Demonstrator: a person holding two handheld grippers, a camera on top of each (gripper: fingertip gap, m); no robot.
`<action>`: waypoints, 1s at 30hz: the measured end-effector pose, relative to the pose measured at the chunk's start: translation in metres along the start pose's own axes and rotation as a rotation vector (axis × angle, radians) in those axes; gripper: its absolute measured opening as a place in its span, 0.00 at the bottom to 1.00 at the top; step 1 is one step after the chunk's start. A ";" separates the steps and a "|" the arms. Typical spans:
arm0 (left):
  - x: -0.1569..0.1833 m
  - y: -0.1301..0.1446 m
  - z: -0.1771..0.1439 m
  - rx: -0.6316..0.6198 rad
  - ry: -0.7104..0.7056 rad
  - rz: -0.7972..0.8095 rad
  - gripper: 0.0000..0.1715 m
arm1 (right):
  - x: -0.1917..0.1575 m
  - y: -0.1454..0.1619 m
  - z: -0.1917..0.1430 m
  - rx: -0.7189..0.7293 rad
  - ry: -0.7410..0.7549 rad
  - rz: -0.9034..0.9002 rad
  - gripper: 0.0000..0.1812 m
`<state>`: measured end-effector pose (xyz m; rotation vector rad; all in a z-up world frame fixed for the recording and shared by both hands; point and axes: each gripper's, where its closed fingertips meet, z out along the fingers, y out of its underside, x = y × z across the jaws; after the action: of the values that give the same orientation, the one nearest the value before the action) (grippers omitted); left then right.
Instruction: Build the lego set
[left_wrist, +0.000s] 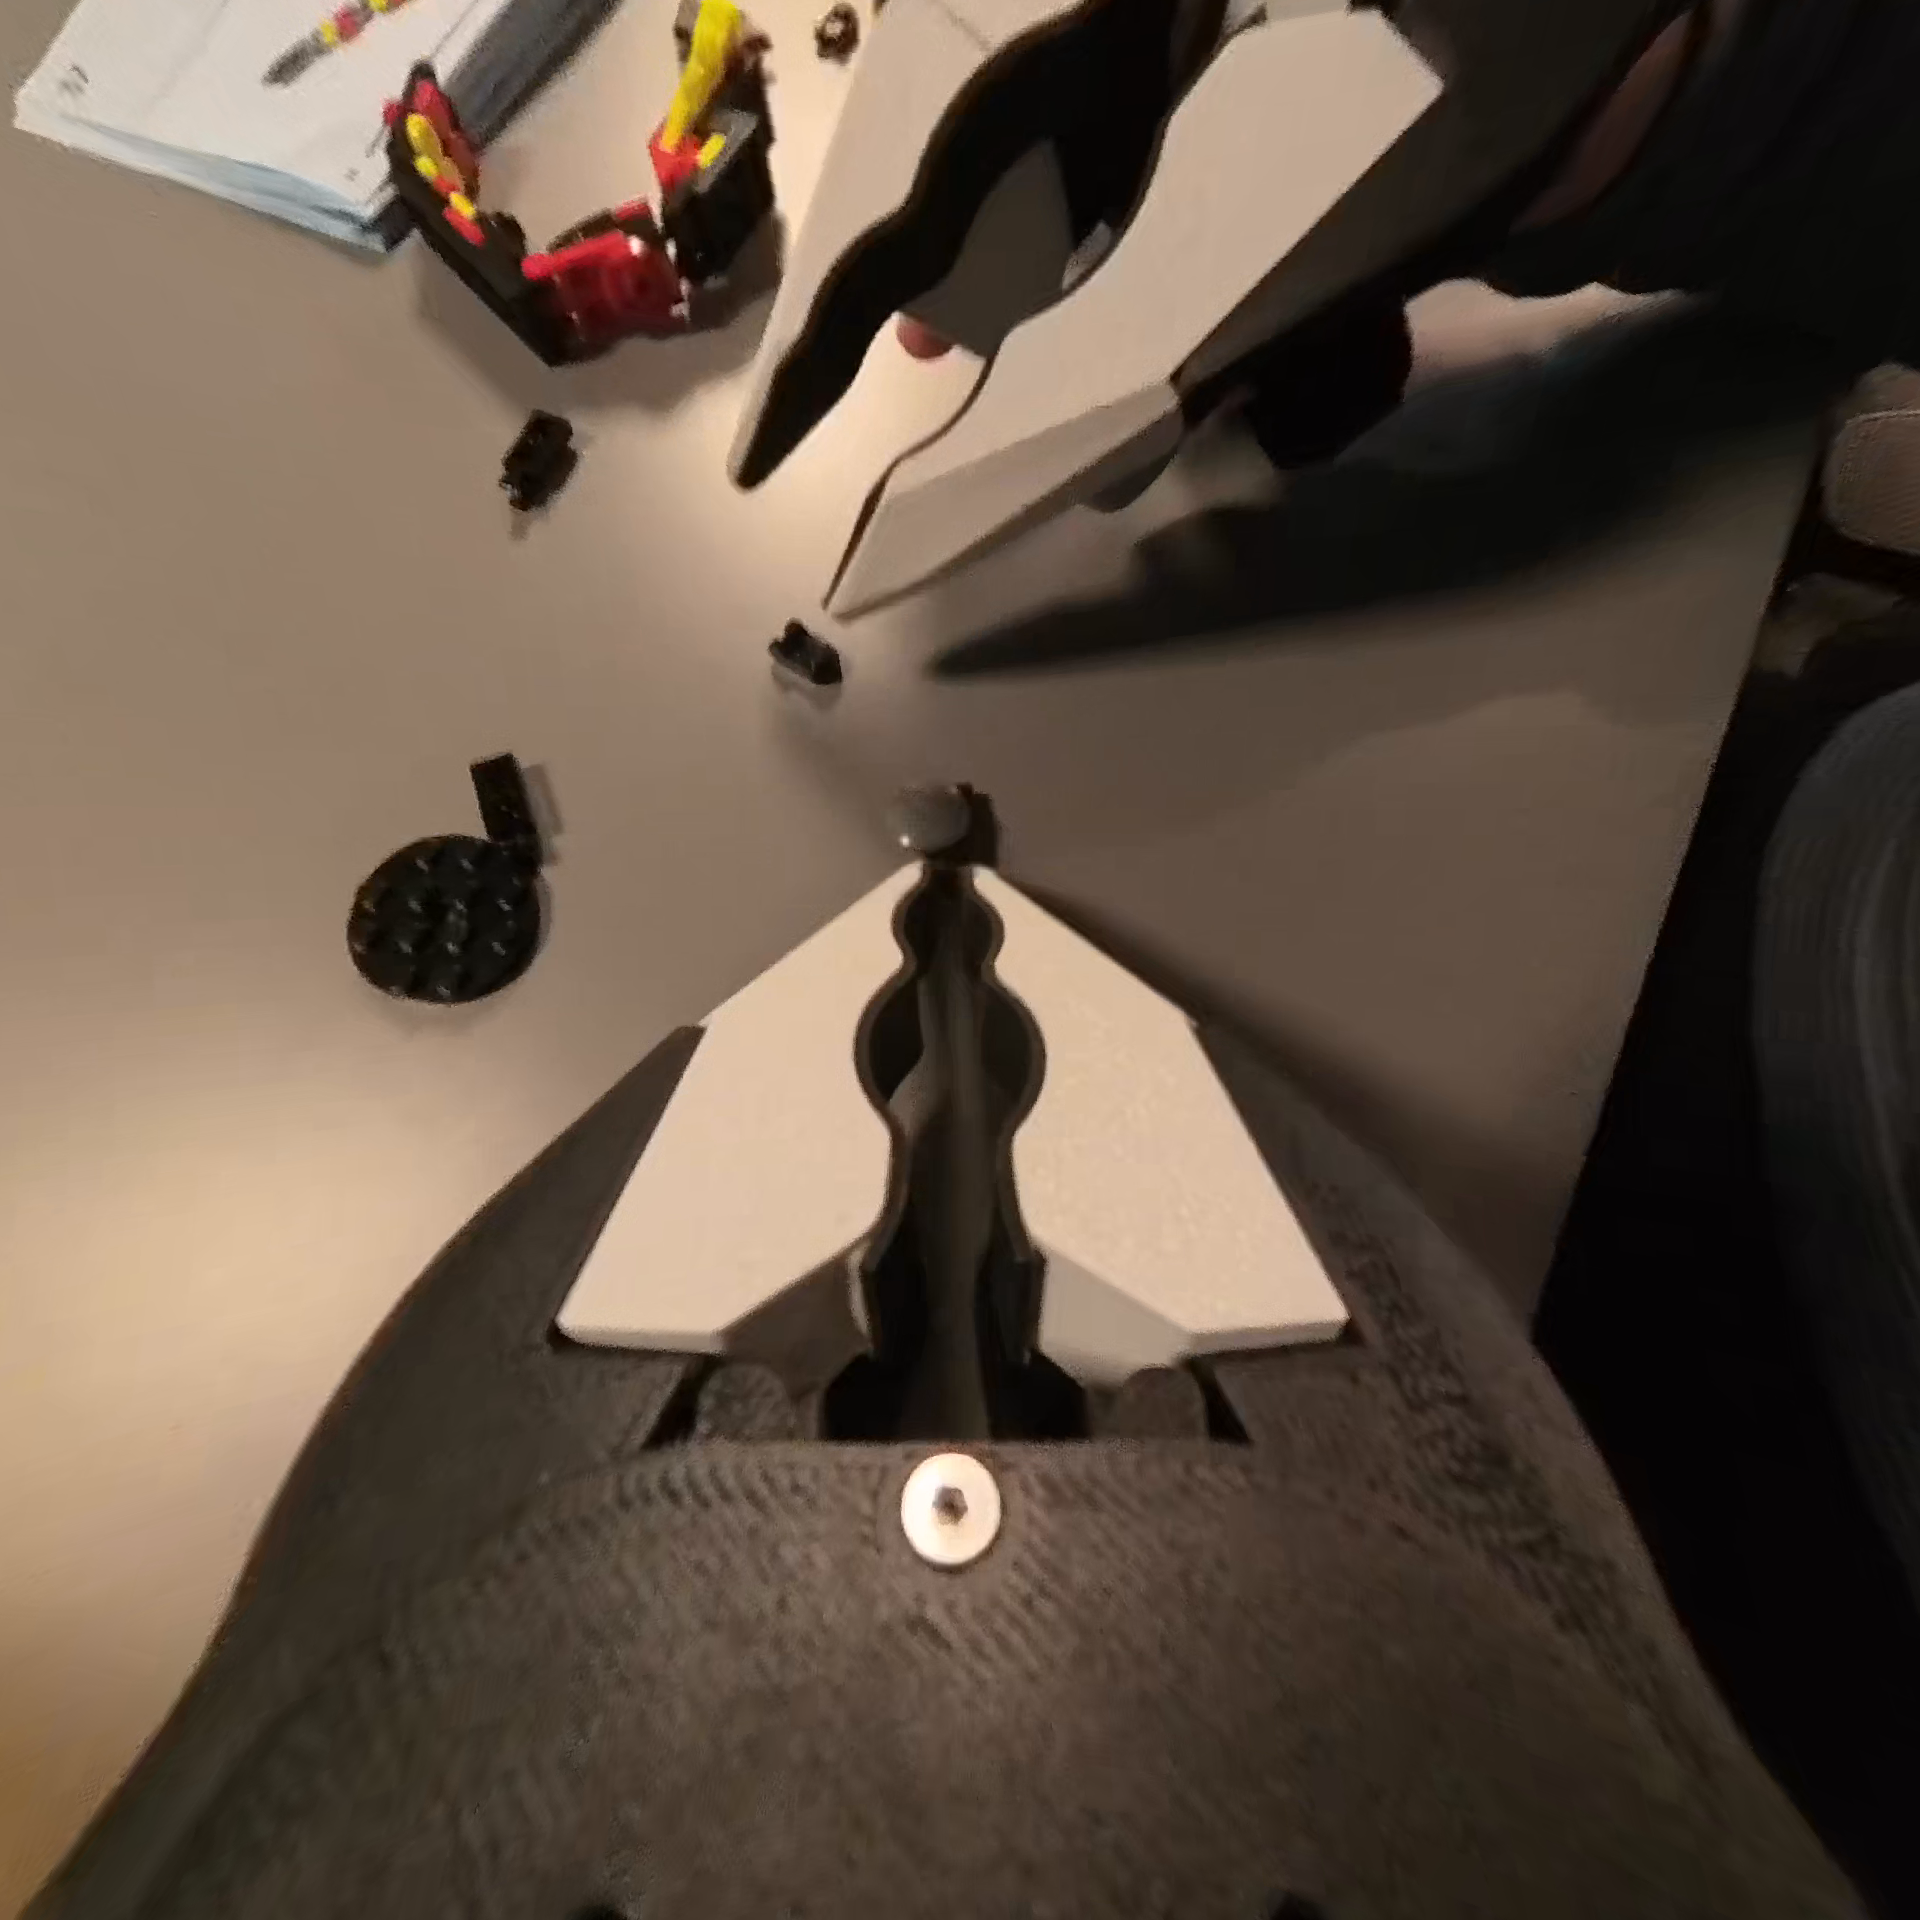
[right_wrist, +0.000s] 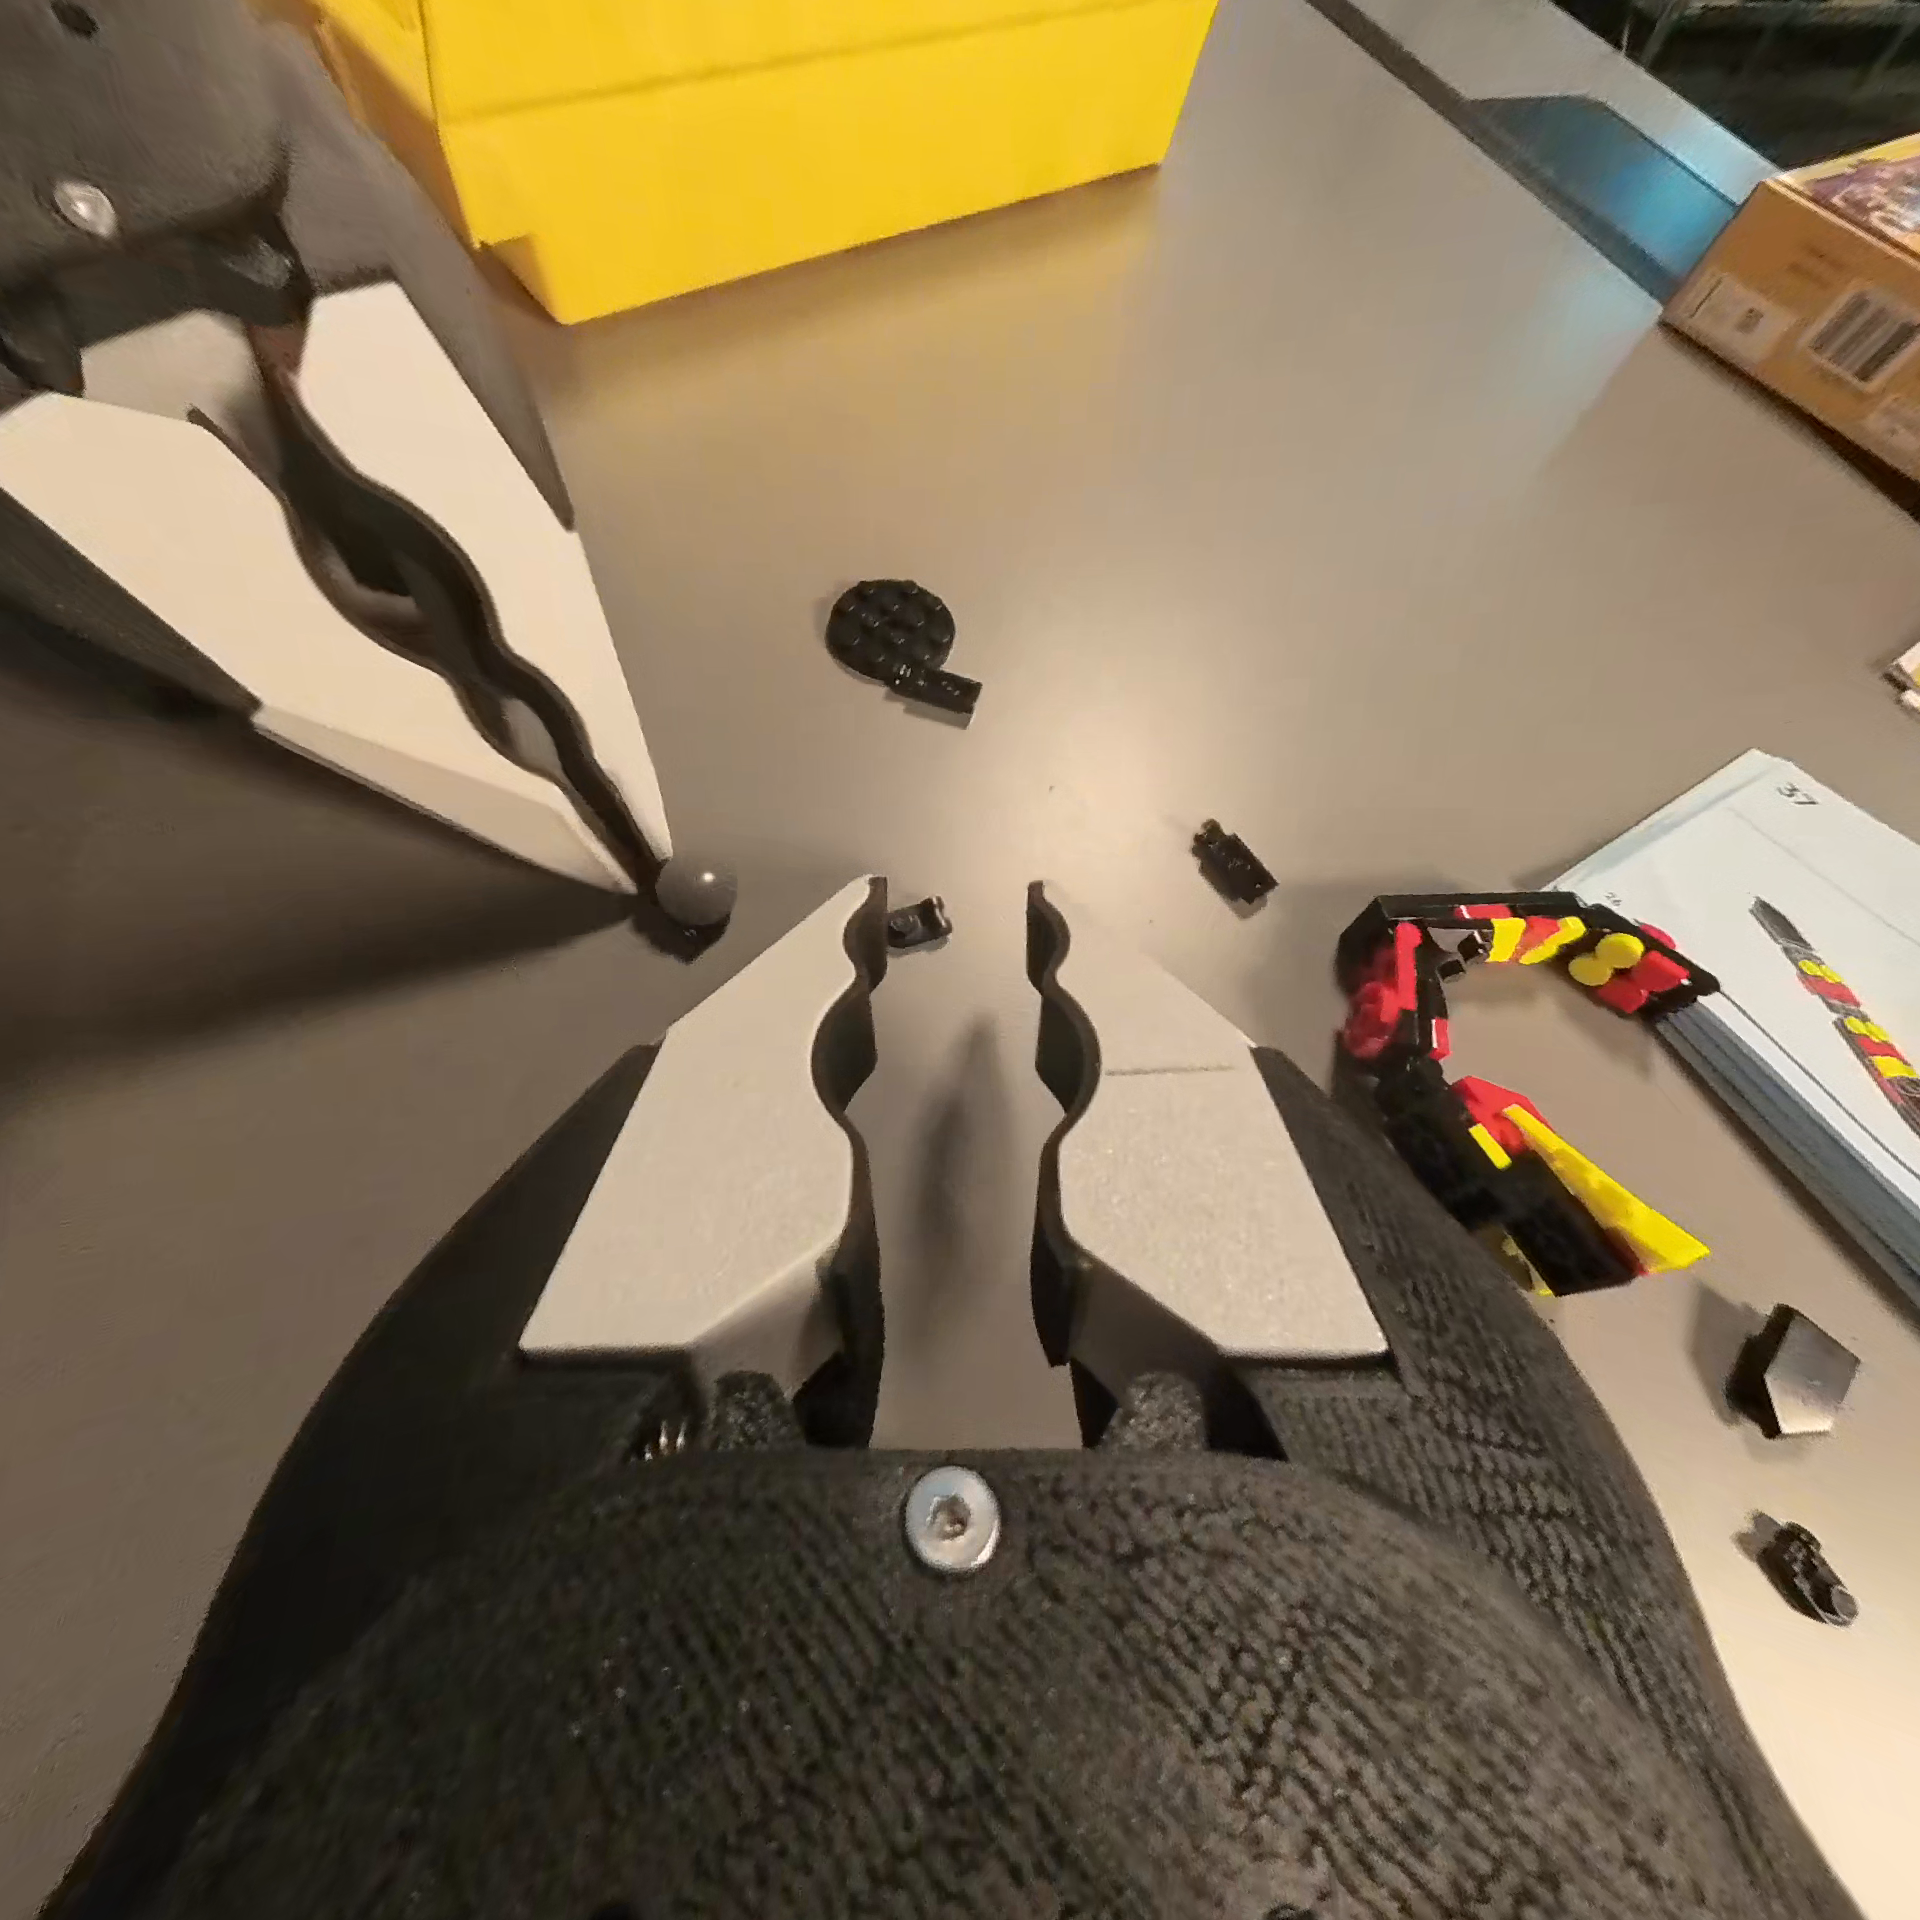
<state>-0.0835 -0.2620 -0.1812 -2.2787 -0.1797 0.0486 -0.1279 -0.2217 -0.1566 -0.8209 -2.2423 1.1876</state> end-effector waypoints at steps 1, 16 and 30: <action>0.000 -0.001 0.000 0.004 -0.007 0.026 0.01 | -0.001 0.000 0.001 -0.006 0.003 -0.010 0.14; -0.017 0.000 -0.006 0.031 -0.044 -0.116 0.26 | 0.034 0.003 0.005 -0.022 0.072 -0.044 0.16; -0.017 -0.007 -0.013 0.097 0.002 -0.161 0.30 | 0.049 0.015 0.030 -0.459 -0.362 -0.417 0.15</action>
<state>-0.0996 -0.2694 -0.1675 -2.1603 -0.3512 -0.0278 -0.1777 -0.1975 -0.1788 -0.2649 -2.8585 0.6706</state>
